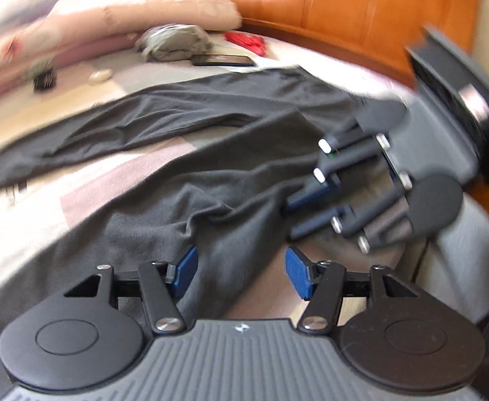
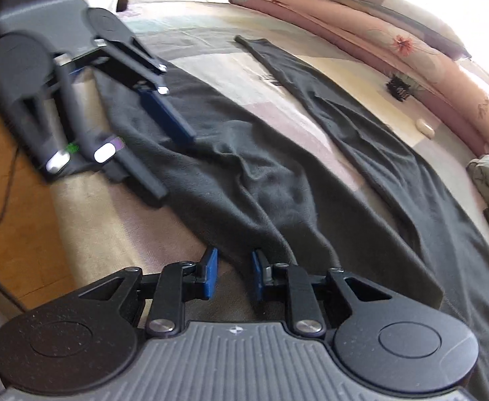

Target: Fold clothes

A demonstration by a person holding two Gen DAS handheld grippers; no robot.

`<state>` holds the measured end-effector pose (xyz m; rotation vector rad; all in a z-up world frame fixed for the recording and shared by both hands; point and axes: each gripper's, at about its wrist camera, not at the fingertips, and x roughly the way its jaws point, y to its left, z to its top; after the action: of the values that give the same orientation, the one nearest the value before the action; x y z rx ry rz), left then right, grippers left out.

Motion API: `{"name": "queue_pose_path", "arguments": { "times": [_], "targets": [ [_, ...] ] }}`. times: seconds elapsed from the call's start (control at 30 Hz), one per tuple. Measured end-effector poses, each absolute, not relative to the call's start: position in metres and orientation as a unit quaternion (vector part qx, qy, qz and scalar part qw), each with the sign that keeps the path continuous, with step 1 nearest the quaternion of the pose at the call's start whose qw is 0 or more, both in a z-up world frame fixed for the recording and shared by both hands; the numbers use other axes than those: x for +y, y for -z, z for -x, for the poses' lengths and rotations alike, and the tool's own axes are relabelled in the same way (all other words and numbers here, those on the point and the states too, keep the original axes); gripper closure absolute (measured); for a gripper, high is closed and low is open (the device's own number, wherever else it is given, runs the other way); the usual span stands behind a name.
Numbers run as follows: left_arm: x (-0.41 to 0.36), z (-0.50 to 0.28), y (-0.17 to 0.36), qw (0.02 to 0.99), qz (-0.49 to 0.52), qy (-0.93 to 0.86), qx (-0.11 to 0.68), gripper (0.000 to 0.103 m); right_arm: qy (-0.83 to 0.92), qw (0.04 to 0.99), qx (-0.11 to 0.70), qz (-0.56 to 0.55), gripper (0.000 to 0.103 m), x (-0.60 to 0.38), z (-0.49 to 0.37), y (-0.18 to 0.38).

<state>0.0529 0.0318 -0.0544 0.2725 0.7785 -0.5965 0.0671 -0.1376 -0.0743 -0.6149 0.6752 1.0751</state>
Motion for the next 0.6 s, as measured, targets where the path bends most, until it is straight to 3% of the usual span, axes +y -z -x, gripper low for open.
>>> {"name": "queue_pose_path", "arguments": {
  "times": [0.03,0.07,0.47,0.53,0.57,0.6],
  "targets": [
    [0.026,-0.050,0.055,0.871,-0.153,0.287,0.367,0.043,-0.496,0.762,0.315,0.272,0.100,-0.140,-0.068,0.072],
    [0.022,-0.049,0.057,0.870,-0.170,0.288,0.363,0.043,-0.498,0.762,0.320,0.261,0.101,-0.142,-0.069,0.070],
    [-0.023,-0.039,0.074,0.869,-0.348,0.237,0.260,0.043,-0.513,0.760,0.376,0.134,0.100,-0.168,-0.079,0.048],
    [-0.022,-0.037,0.073,0.869,-0.349,0.238,0.258,0.043,-0.499,0.773,0.366,0.138,0.096,-0.171,-0.074,0.046],
    [-0.021,-0.037,0.072,0.869,-0.345,0.239,0.260,0.043,-0.492,0.780,0.355,0.153,0.088,-0.170,-0.068,0.046],
    [-0.021,-0.037,0.071,0.872,-0.339,0.237,0.262,0.043,-0.481,0.790,0.338,0.177,0.072,-0.168,-0.061,0.047]
  ]
}}
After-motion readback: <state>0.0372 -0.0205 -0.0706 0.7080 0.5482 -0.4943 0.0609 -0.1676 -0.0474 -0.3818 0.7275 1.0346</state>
